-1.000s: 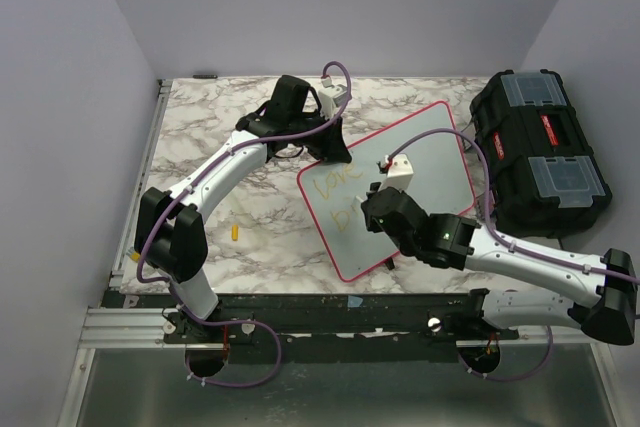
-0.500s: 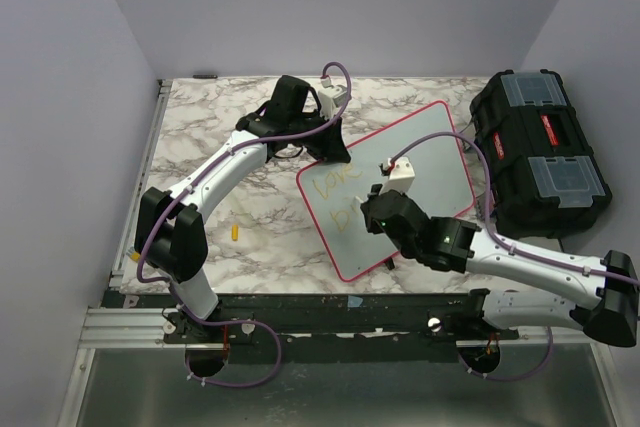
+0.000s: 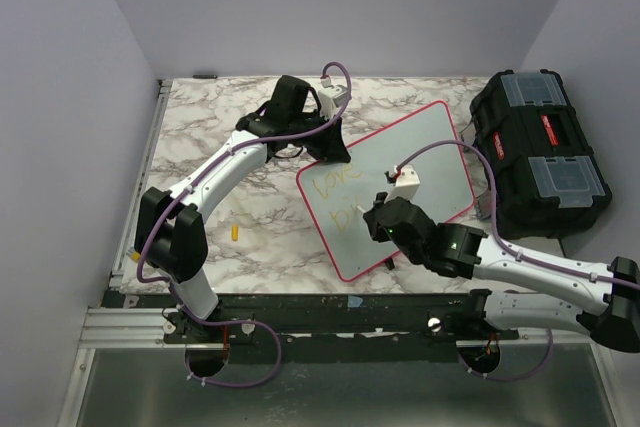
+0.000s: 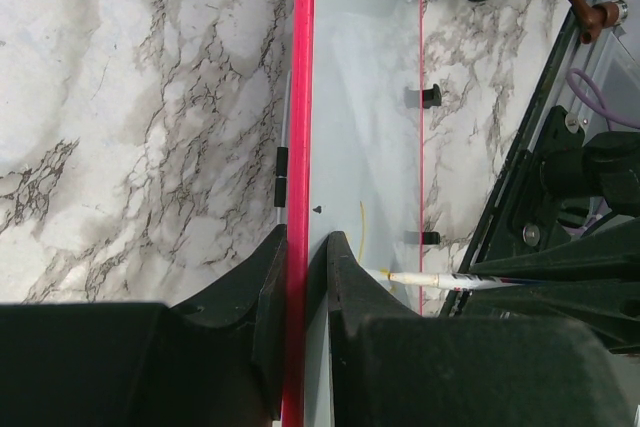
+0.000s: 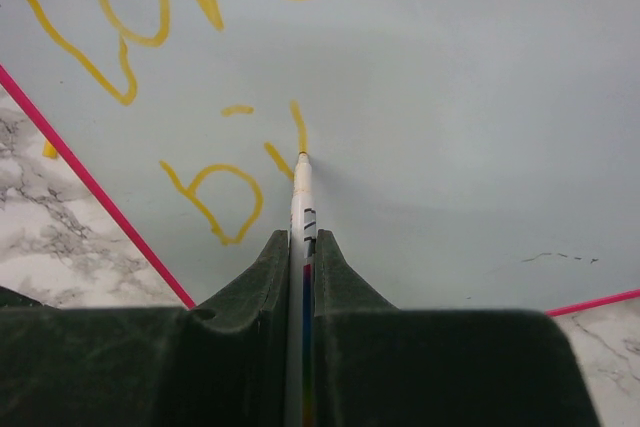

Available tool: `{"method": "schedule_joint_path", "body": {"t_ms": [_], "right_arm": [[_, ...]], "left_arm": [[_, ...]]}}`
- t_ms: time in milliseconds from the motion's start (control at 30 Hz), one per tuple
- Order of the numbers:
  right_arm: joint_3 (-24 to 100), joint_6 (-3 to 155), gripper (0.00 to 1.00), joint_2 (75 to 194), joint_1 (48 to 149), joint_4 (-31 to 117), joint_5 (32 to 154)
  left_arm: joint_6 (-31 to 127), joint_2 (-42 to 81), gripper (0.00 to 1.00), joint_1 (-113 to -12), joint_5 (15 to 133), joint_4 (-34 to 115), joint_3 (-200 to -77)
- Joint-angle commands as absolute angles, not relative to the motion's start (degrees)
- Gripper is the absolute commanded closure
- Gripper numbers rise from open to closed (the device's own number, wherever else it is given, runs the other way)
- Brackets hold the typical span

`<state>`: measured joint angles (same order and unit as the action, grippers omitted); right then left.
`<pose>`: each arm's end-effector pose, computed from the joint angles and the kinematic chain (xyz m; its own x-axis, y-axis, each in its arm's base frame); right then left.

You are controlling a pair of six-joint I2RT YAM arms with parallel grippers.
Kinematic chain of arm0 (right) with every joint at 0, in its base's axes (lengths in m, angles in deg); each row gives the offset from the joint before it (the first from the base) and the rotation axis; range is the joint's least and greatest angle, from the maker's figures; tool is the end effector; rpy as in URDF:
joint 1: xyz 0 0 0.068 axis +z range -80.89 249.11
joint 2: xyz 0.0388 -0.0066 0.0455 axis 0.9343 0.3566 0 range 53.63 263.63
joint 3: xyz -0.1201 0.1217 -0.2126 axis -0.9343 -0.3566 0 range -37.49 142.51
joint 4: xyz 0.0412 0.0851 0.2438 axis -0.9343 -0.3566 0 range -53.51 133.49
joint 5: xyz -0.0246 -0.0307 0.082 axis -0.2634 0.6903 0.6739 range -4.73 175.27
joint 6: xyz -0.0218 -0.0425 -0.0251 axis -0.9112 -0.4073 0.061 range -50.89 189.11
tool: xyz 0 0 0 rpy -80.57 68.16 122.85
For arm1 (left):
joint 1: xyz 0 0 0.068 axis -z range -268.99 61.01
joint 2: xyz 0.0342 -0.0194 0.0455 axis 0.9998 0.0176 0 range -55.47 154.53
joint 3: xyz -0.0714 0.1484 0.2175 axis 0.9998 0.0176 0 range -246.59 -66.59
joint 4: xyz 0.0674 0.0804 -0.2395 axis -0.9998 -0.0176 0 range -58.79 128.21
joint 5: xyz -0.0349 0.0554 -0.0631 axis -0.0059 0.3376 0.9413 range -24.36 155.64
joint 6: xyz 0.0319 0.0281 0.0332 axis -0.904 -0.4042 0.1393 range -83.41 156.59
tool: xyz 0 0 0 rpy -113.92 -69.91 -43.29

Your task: Write a sentence on the whiteboard

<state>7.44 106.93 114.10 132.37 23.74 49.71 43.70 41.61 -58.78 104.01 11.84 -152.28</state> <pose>0.1202 0.1926 0.2759 -0.5199 0.0768 -0.8508 -0.2459 0.9403 0.2352 0.3217 -0.2129 0.3235 -0.6265 0.2524 -0.7374 0.7468 0.4654 -0.4751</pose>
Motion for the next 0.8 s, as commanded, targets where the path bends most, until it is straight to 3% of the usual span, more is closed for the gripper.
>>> {"method": "schedule_joint_path", "body": {"t_ms": [0, 767], "right_arm": [[4.05, 109.11, 0.99, 114.63, 131.77, 18.79, 54.26], [11.15, 108.03, 0.99, 118.38, 131.8, 16.95, 45.12]], "left_arm": [[39.33, 41.47, 1.0, -57.35, 102.05, 11.05, -152.8], [39.22, 41.6, 1.0, -57.29, 102.02, 10.88, -152.73]]}}
